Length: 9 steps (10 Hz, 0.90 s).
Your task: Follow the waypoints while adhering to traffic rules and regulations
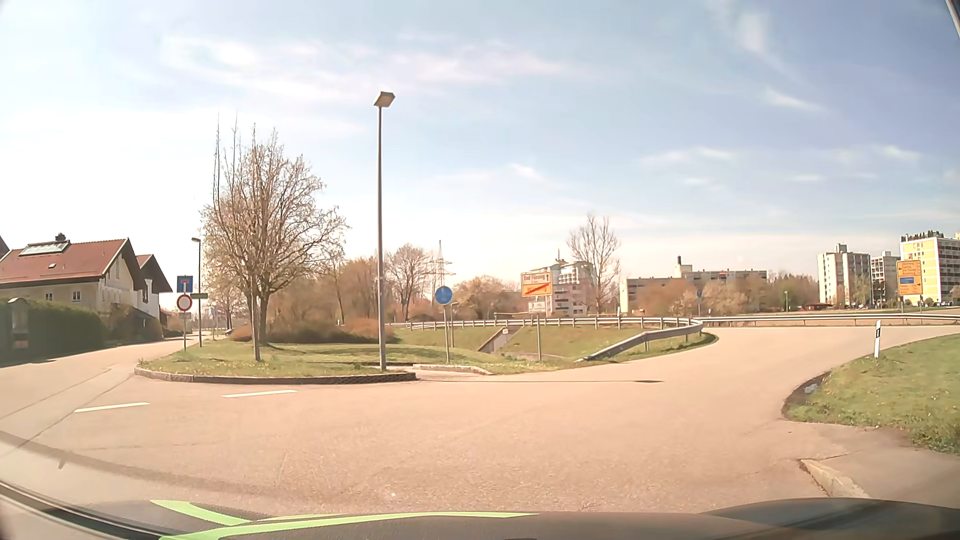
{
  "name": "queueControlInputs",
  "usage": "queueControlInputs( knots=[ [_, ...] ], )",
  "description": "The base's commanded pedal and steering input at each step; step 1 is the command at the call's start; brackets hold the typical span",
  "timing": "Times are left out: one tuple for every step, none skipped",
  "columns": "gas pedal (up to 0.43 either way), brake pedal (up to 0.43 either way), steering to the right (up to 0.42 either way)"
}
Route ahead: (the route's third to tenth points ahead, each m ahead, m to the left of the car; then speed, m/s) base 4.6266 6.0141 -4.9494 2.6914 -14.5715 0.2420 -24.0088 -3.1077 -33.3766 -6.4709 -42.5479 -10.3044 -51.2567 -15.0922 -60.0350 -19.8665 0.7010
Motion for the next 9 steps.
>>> queueControlInputs(
  knots=[
    [0.0, 0.159, 0.146],
    [0.0, 0.134, 0.146],
    [0.0, 0.128, 0.146],
    [0.0, 0.128, 0.146],
    [0.0, 0.122, 0.146],
    [0.0, 0.116, 0.146],
    [0.0, 0.11, 0.146],
    [0.0, 0.11, 0.146],
    [0.0, 0.11, 0.146]
  ],
)
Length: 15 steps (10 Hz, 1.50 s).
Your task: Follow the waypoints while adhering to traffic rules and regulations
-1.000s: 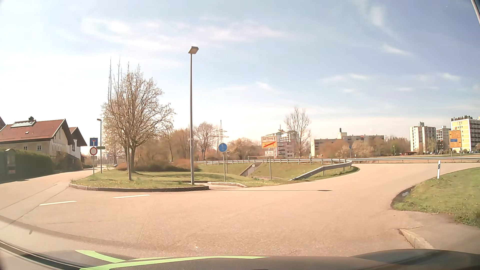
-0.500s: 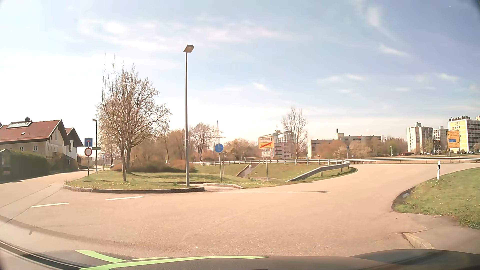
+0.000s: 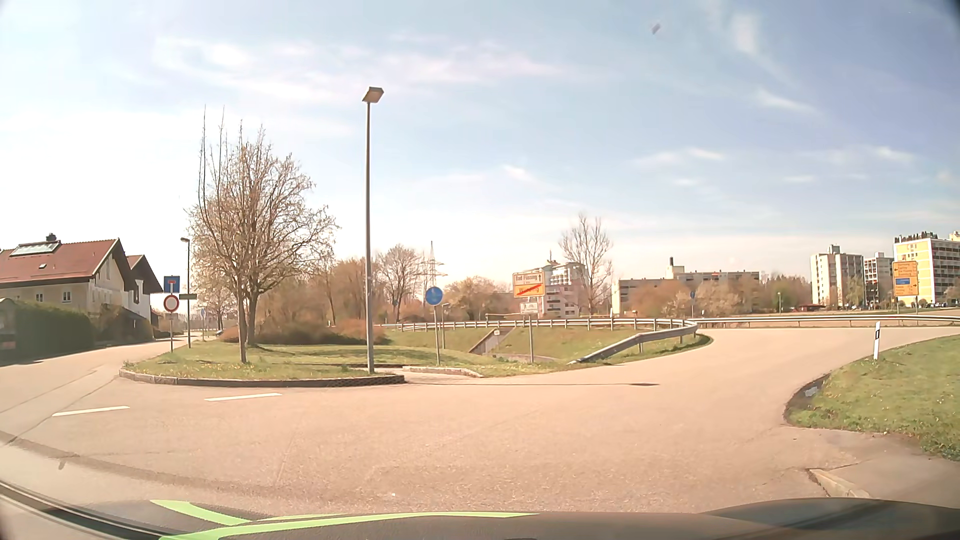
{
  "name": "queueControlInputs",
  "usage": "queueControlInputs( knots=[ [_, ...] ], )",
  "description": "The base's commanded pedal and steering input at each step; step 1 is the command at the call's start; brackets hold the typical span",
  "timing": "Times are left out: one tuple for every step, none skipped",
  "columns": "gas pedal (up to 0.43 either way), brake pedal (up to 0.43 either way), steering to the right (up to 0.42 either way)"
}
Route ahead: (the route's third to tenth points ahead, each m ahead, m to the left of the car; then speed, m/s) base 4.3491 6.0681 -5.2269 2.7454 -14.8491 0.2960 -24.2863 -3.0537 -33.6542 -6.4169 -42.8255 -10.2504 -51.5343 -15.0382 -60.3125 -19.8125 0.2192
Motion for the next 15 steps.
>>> queueControlInputs(
  knots=[
    [0.0, 0.104, 0.146],
    [0.0, 0.104, 0.146],
    [0.0, 0.104, 0.146],
    [0.0, 0.104, 0.146],
    [0.0, 0.098, 0.146],
    [0.0, 0.091, 0.146],
    [0.0, 0.091, 0.146],
    [0.0, 0.091, 0.146],
    [0.0, 0.091, 0.146],
    [0.0, 0.091, 0.146],
    [0.0, 0.091, 0.146],
    [0.0, 0.091, 0.146],
    [0.0, 0.091, 0.146],
    [0.0, 0.098, 0.146],
    [0.0, 0.091, 0.146]
  ],
)
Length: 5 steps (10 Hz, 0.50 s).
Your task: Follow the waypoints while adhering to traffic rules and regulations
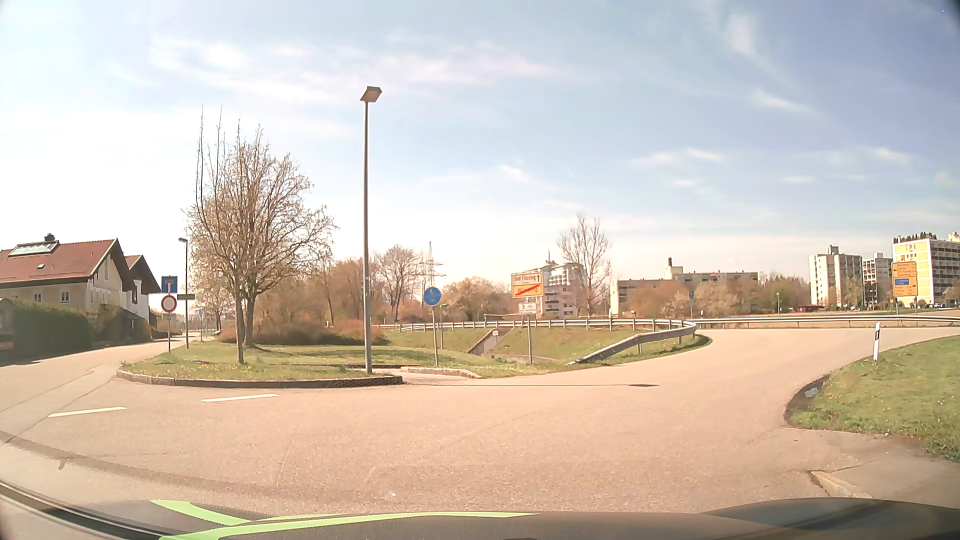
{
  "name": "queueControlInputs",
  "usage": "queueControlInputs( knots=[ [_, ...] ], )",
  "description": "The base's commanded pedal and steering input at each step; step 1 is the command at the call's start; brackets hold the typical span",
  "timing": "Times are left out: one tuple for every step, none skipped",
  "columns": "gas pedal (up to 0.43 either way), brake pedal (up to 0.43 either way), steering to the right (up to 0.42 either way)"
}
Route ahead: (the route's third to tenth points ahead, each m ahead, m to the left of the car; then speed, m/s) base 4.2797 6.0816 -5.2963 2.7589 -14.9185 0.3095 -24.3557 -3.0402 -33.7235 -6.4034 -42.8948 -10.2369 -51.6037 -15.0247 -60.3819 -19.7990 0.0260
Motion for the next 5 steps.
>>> queueControlInputs(
  knots=[
    [0.0, 0.091, 0.146],
    [0.0, 0.091, 0.146],
    [0.0, 0.098, 0.146],
    [0.0, 0.091, 0.146],
    [0.0, 0.091, 0.146]
  ],
)
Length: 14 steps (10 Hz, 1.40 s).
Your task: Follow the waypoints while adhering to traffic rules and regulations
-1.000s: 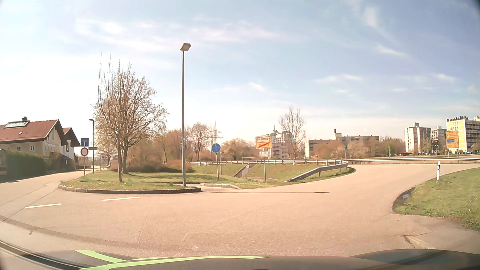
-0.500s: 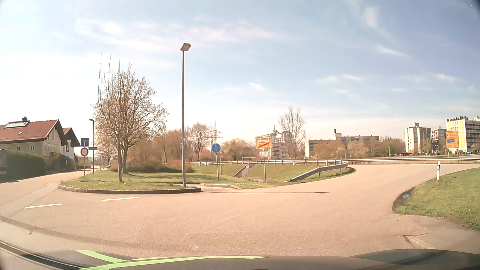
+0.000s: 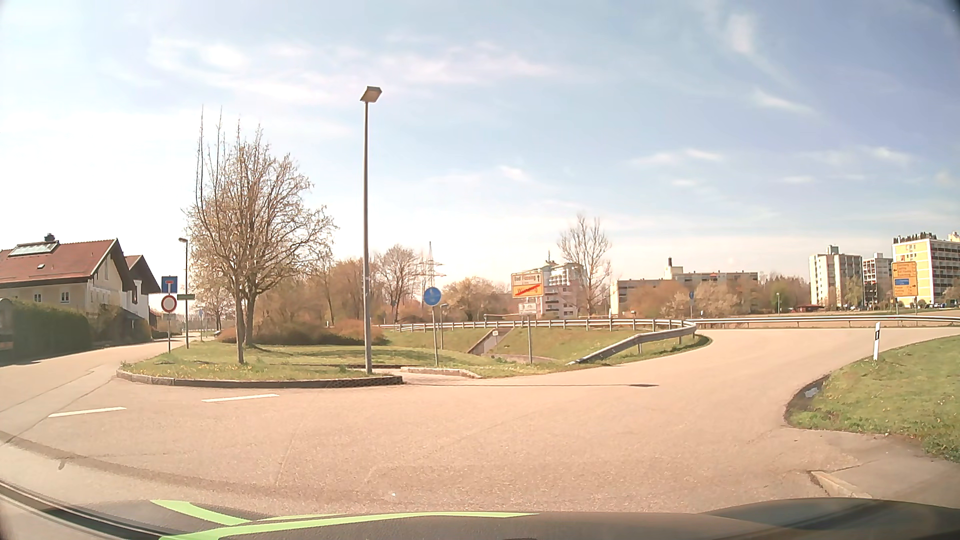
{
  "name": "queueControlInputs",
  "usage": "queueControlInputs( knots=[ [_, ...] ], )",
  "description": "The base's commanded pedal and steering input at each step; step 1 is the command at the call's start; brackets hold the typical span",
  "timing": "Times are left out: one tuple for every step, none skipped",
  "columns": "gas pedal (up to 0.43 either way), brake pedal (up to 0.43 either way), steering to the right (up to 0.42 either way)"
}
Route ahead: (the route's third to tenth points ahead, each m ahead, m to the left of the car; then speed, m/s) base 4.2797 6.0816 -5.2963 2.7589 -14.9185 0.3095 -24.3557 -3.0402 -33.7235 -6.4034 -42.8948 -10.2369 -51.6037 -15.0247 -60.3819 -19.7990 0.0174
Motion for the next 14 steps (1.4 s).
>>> queueControlInputs(
  knots=[
    [0.0, 0.098, 0.146],
    [0.0, 0.098, 0.146],
    [0.0, 0.098, 0.146],
    [0.0, 0.098, 0.146],
    [0.0, 0.098, 0.146],
    [0.0, 0.098, 0.146],
    [0.0, 0.091, 0.146],
    [0.0, 0.104, 0.146],
    [0.0, 0.098, 0.146],
    [0.0, 0.104, 0.146],
    [0.0, 0.098, 0.146],
    [0.0, 0.098, 0.146],
    [0.0, 0.098, 0.146],
    [0.0, 0.098, 0.146]
  ],
)
